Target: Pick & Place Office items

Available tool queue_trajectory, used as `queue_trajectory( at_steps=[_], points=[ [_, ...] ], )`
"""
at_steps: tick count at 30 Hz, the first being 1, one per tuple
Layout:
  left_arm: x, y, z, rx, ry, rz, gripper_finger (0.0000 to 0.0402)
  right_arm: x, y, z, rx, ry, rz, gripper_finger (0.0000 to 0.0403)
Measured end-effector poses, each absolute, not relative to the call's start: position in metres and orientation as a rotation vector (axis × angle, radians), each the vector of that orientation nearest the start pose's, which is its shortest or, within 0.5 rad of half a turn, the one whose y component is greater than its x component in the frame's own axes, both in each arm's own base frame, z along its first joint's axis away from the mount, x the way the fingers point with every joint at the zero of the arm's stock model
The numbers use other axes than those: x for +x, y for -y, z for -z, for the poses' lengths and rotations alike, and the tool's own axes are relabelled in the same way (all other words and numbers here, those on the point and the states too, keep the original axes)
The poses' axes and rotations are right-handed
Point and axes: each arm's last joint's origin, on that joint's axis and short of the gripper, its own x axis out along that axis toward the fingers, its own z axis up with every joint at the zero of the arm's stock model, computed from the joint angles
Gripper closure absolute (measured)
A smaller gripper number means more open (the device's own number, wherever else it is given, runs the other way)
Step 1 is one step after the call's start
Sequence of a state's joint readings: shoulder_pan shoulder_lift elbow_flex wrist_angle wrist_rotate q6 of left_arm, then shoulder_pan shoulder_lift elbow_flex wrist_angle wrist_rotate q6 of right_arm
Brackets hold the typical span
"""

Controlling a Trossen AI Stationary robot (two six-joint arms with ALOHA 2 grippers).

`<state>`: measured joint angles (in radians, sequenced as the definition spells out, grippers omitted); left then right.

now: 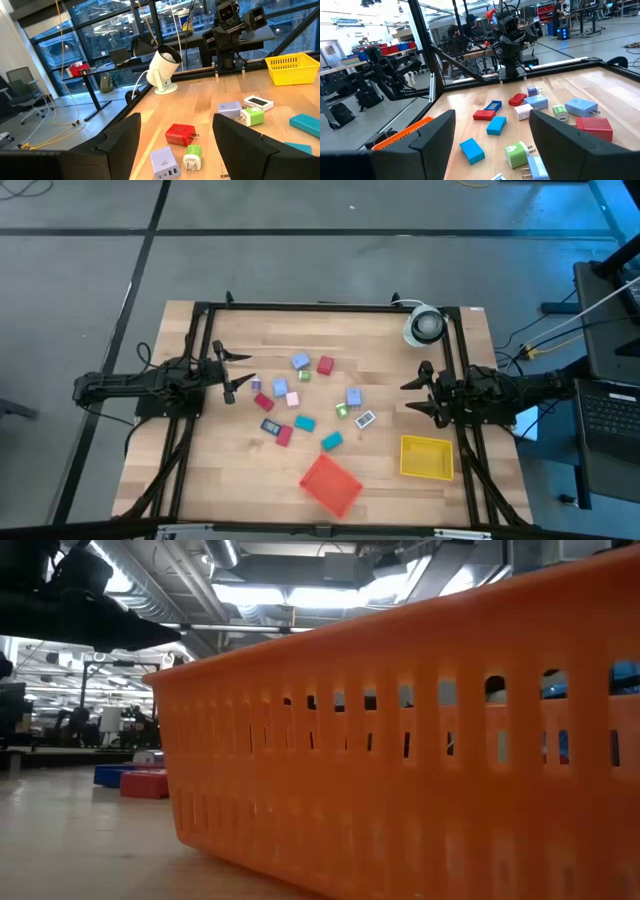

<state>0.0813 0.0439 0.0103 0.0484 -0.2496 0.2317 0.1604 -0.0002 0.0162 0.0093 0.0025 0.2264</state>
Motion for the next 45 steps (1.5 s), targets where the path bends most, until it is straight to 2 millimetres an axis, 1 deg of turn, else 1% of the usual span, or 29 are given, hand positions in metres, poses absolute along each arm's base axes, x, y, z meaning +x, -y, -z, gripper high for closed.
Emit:
queue_trajectory(
  at_steps=[13, 15, 17, 19, 22, 24, 28, 31, 33, 35, 38, 42, 45],
  points=[
    [0.098, -0.015, -0.168, 0.228, -0.023, -0.331, 0.0157, 0.095, -0.015, -0.171, 0.229, 0.016, -0.161, 0.0142],
    [0.098, -0.015, -0.168, 0.228, -0.023, -0.331, 0.0156, 0.095, -0.015, -0.172, 0.231, 0.028, -0.147, 0.0142],
    [0.098, -0.015, -0.168, 0.228, -0.023, -0.331, 0.0155, 0.095, -0.013, -0.174, 0.26, 0.056, -0.088, 0.0142],
    [0.098, -0.015, -0.168, 0.228, -0.023, -0.331, 0.0155, 0.095, -0.01, -0.18, 0.361, 0.13, -0.009, 0.0142],
    [0.098, -0.015, -0.168, 0.228, -0.023, -0.331, 0.0155, 0.093, -0.009, -0.189, 0.487, 0.23, 0.016, 0.0142],
    [0.098, -0.015, -0.168, 0.228, -0.023, -0.331, 0.0155, 0.093, -0.006, -0.19, 0.566, 0.264, 0.08, 0.0142],
    [0.098, -0.015, -0.168, 0.228, -0.023, -0.331, 0.0156, 0.092, 0.0, -0.189, 0.738, 0.331, 0.269, 0.0142],
    [0.098, -0.015, -0.168, 0.228, -0.023, -0.331, 0.0157, 0.09, 0.003, -0.188, 0.94, 0.415, 0.365, 0.0142],
    [0.098, -0.015, -0.168, 0.228, -0.023, -0.331, 0.0157, 0.089, 0.005, -0.189, 1.06, 0.476, 0.393, 0.0142],
    [0.098, -0.015, -0.168, 0.229, -0.023, -0.331, 0.0157, 0.089, 0.004, -0.19, 1.136, 0.493, 0.36, 0.0142],
    [0.098, -0.016, -0.169, 0.353, -0.043, -0.373, 0.0157, 0.089, 0.004, -0.191, 1.155, 0.495, 0.324, 0.0142],
    [0.097, -0.017, -0.169, 0.527, -0.084, -0.392, 0.0158, 0.088, 0.005, -0.193, 1.311, 0.576, 0.325, 0.0142],
    [0.097, -0.017, -0.169, 0.609, -0.103, -0.394, 0.0157, 0.089, 0.005, -0.192, 1.319, 0.578, 0.352, 0.0142]
  ],
)
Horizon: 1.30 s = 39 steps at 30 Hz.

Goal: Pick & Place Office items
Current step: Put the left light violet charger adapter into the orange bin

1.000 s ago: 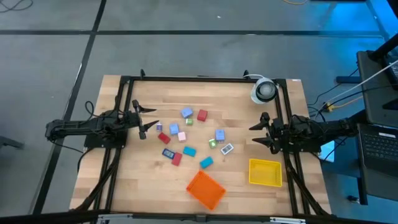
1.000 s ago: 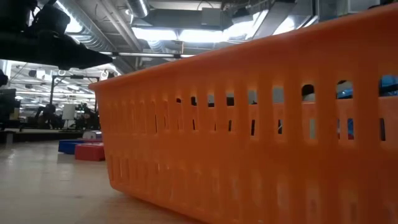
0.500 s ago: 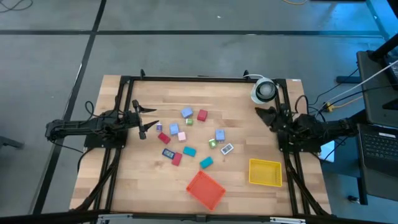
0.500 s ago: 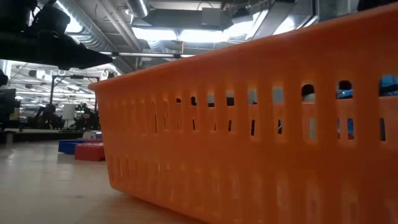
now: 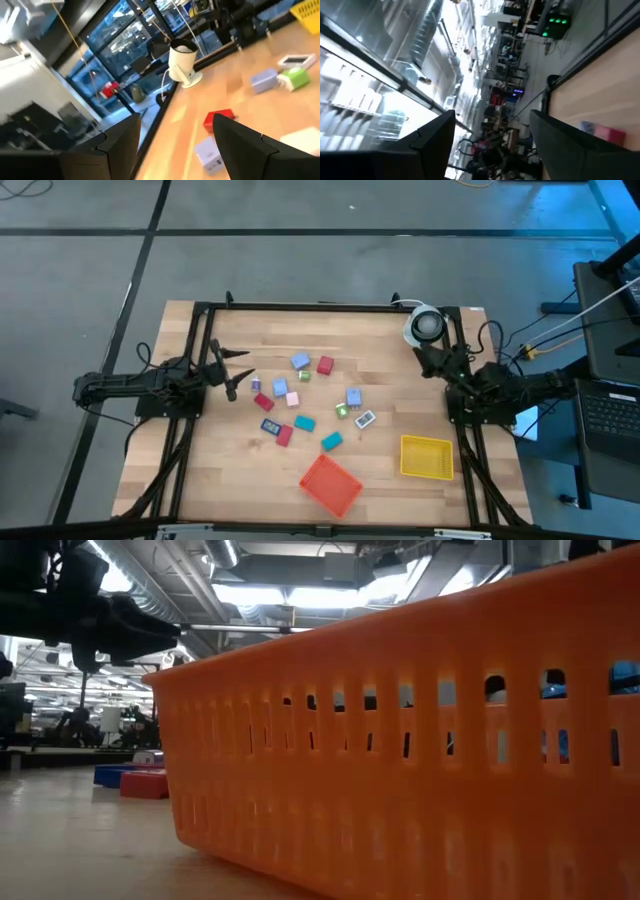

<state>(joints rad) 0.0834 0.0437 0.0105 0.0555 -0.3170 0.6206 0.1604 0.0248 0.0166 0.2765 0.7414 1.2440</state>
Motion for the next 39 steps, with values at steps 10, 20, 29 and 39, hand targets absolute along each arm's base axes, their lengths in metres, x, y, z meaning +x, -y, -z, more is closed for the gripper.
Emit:
queue_trajectory(
  at_steps=[10, 20, 29, 39],
  points=[
    [0.098, -0.012, -0.179, 0.546, 0.069, -0.233, 0.0157, 0.094, 0.008, -0.186, 1.291, 0.614, 0.528, 0.0142],
    [0.094, -0.005, -0.201, 0.372, 0.356, -0.047, 0.0157, 0.096, 0.006, -0.188, 1.29, 0.598, 0.479, 0.0142],
    [0.083, 0.002, -0.221, 0.268, 0.606, 0.001, 0.0157, 0.095, 0.006, -0.198, 1.183, 0.622, 0.432, 0.0142],
    [0.091, 0.001, -0.266, 0.15, 0.228, -0.229, 0.0155, 0.104, 0.01, -0.272, 0.824, 0.703, 0.382, 0.0142]
  ],
)
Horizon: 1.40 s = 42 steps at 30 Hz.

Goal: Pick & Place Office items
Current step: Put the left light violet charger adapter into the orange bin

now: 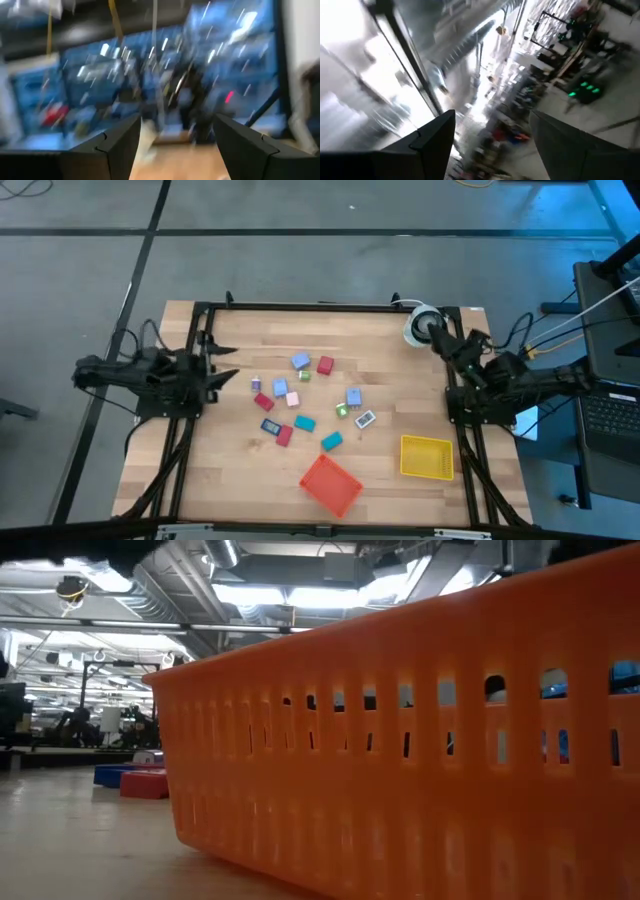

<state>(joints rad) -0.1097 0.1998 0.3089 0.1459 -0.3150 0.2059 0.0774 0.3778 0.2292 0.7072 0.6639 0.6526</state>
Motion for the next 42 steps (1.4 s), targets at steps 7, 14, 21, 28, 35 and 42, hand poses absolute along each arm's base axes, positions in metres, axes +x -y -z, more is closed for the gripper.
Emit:
queue_trajectory(
  at_steps=[7, 14, 21, 28, 35, 42],
  points=[
    [0.123, -0.002, -0.334, 0.181, 0.071, -0.359, 0.016, 0.17, 0.023, -0.319, 0.559, 0.064, 0.714, 0.0142],
    [0.17, -0.015, -0.342, 0.303, -0.323, -0.47, 0.0166, 0.225, 0.048, -0.373, 0.296, -0.075, 0.825, 0.0142],
    [0.21, -0.008, -0.358, 0.222, -0.068, -0.368, 0.0172, 0.22, 0.066, -0.414, 0.285, -0.095, 0.812, 0.0142],
    [0.242, 0.004, -0.328, 0.209, -0.196, -0.207, 0.0197, 0.203, 0.069, -0.445, 0.229, -0.068, 0.811, 0.0142],
    [0.262, 0.018, -0.299, 0.228, -0.344, -0.152, 0.0242, 0.199, 0.068, -0.431, 0.275, -0.235, 0.788, 0.0142],
    [0.269, 0.037, -0.282, 0.234, -0.426, -0.016, 0.0281, 0.201, 0.067, -0.423, 0.304, -0.31, 0.752, 0.0142]
  ],
)
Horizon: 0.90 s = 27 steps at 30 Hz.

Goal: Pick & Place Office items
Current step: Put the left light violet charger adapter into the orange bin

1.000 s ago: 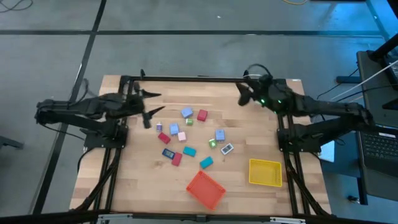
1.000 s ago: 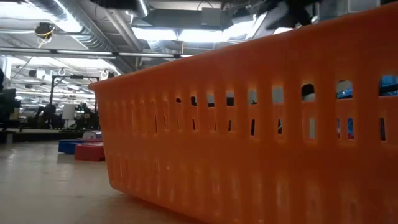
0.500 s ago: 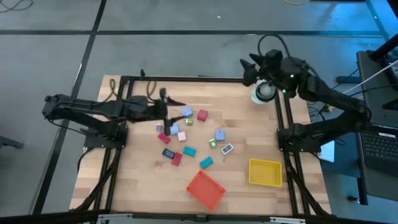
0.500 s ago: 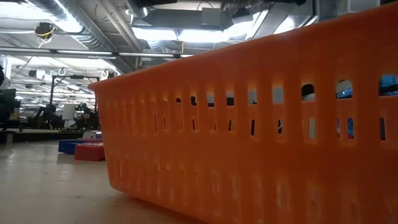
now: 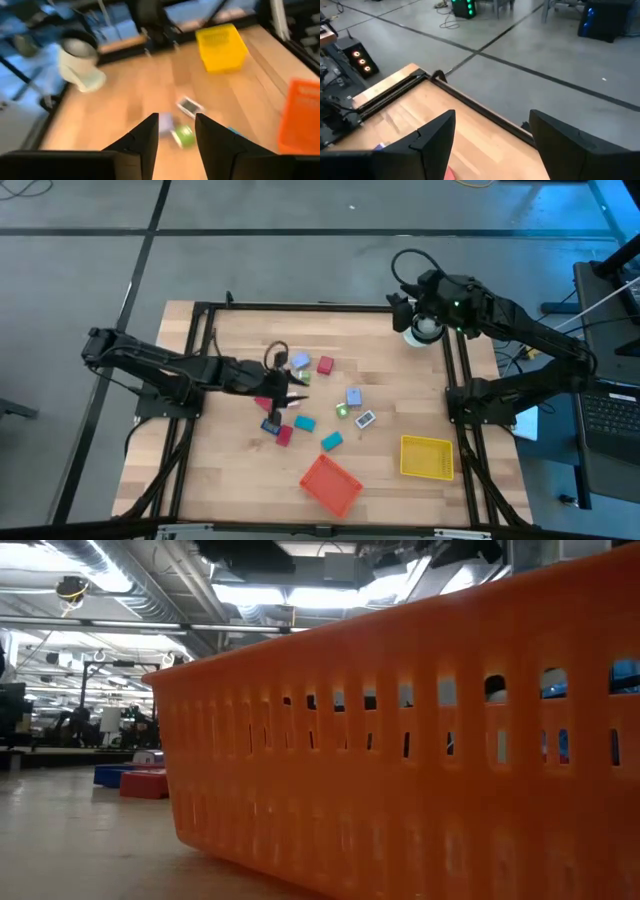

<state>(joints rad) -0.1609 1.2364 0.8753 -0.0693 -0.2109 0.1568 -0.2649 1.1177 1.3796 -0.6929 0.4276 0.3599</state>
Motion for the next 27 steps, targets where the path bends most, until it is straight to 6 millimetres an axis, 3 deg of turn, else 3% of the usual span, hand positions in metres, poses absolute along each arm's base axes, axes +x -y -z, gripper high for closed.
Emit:
queue_trajectory(
  at_steps=[11, 15, 21, 27],
  points=[
    [0.298, 0.044, -0.256, 0.101, -0.45, 0.296, 0.029, 0.225, 0.076, -0.446, 0.236, -0.026, 0.698, 0.0142],
    [0.297, 0.038, -0.262, 0.084, -0.573, 0.285, 0.0289, 0.226, 0.074, -0.436, 0.237, -0.137, 0.644, 0.0142],
    [0.268, 0.0, -0.255, 0.121, -1.02, 0.02, 0.0253, 0.221, 0.071, -0.416, 0.344, -0.33, 0.627, 0.0142],
    [0.27, -0.036, -0.256, 0.032, -0.986, -0.061, 0.0196, 0.223, 0.069, -0.418, 0.354, -0.305, 0.605, 0.0142]
  ],
)
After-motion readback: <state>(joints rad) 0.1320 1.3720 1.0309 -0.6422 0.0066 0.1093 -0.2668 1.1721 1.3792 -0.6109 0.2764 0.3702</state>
